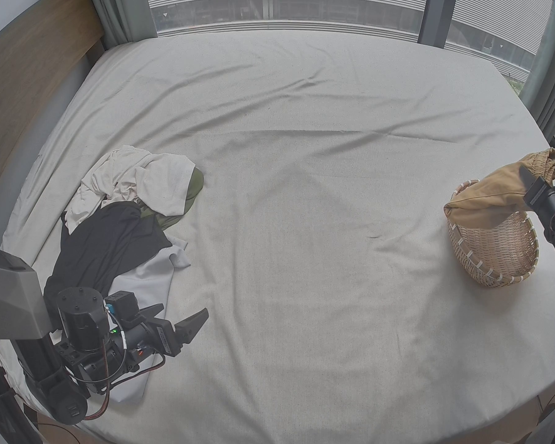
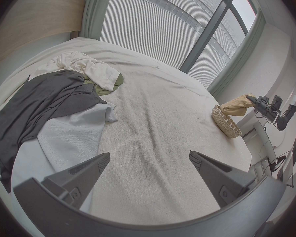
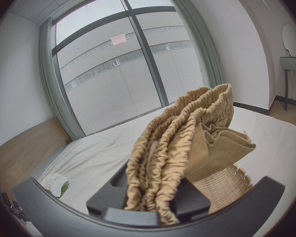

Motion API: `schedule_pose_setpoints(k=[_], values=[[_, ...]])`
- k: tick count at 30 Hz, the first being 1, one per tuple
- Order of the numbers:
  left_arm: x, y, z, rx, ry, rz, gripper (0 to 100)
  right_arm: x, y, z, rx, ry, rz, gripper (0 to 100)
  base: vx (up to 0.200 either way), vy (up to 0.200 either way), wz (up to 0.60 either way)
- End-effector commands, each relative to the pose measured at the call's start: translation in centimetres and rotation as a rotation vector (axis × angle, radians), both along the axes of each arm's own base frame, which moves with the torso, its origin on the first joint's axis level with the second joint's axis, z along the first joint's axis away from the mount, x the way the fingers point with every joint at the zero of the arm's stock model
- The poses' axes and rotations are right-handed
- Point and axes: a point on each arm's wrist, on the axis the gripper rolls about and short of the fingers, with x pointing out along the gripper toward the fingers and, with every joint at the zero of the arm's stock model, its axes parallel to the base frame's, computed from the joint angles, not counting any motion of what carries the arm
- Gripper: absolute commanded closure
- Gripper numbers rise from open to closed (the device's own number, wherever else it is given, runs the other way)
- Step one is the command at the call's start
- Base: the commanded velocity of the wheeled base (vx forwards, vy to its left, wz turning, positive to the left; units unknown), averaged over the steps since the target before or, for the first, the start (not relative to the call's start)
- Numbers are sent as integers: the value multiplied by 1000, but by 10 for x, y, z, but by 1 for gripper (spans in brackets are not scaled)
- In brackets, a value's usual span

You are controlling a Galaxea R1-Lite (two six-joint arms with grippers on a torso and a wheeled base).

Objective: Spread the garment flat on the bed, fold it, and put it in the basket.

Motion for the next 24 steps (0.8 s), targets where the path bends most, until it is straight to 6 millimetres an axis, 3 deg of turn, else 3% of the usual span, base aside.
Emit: schedule_pose_setpoints(k=[1, 2, 11, 17, 20, 24], values=[[0, -1, 0, 0, 1, -4, 0, 1, -1, -7, 3, 17, -1, 100, 0, 0, 0], [0, -1, 0, 0, 1, -4, 0, 1, -1, -7, 3, 17, -1, 0, 0, 0, 0], [-1, -1, 1, -2, 0, -5, 0, -12, 1, -31, -44, 103, -12, 0, 0, 0, 0], [-4, -6, 4, -7, -13, -30, 0, -38, 7, -26, -67, 103, 5, 0, 0, 0, 0], [-8, -13, 9, -16, -33, -59, 0, -58, 17, -18, -74, 94, 38, 0, 0, 0, 0], [-15, -20, 19, -33, -71, -98, 0, -70, 50, -12, -79, 104, 204, 0, 0, 0, 0]])
